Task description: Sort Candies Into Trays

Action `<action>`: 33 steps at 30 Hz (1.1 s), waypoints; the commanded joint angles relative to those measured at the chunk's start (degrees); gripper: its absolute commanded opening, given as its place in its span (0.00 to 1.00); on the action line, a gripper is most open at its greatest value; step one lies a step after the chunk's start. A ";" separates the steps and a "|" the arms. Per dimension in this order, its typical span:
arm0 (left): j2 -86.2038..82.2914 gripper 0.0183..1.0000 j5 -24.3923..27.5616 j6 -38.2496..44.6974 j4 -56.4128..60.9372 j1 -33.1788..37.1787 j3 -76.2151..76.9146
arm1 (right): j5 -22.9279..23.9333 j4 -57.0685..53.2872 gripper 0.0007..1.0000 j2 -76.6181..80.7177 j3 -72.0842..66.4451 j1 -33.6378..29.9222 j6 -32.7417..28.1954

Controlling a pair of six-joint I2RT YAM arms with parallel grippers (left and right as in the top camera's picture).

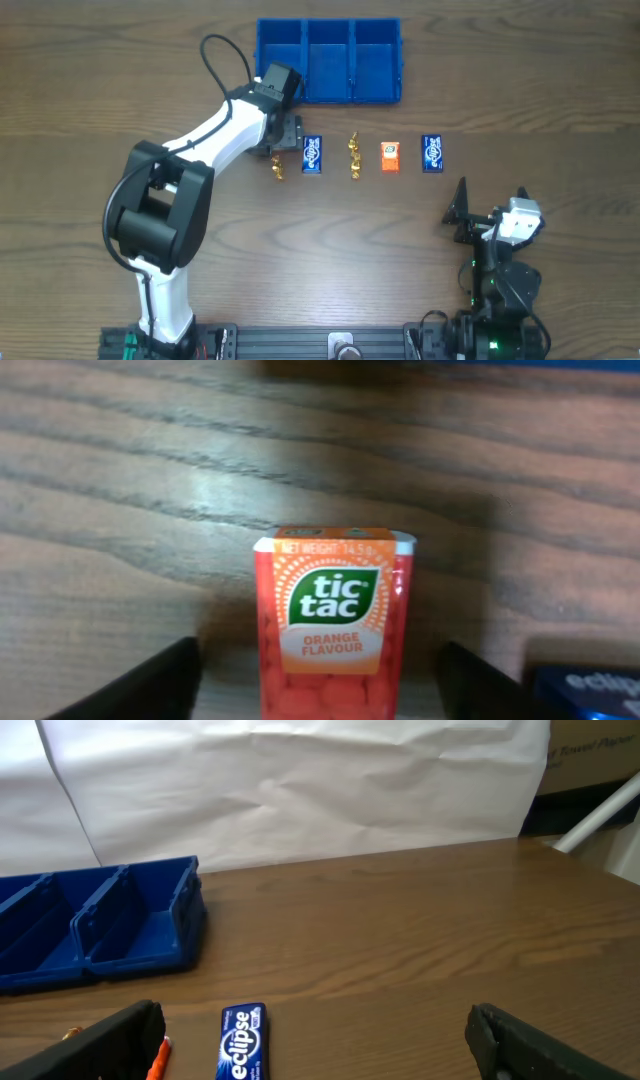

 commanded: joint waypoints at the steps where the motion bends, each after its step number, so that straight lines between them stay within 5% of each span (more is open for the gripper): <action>1: 1.03 0.35 -1.05 0.85 0.09 0.42 -0.39 | -0.07 -0.48 1.00 -0.44 0.04 -0.20 0.07; 19: -12.17 0.30 -4.61 1.22 -5.33 -0.72 10.54 | -0.07 -0.48 1.00 -0.44 0.04 -0.20 0.07; 33: -0.35 0.32 -5.55 5.97 -4.81 2.73 27.39 | -0.09 -0.48 1.00 -0.44 0.04 -0.20 0.07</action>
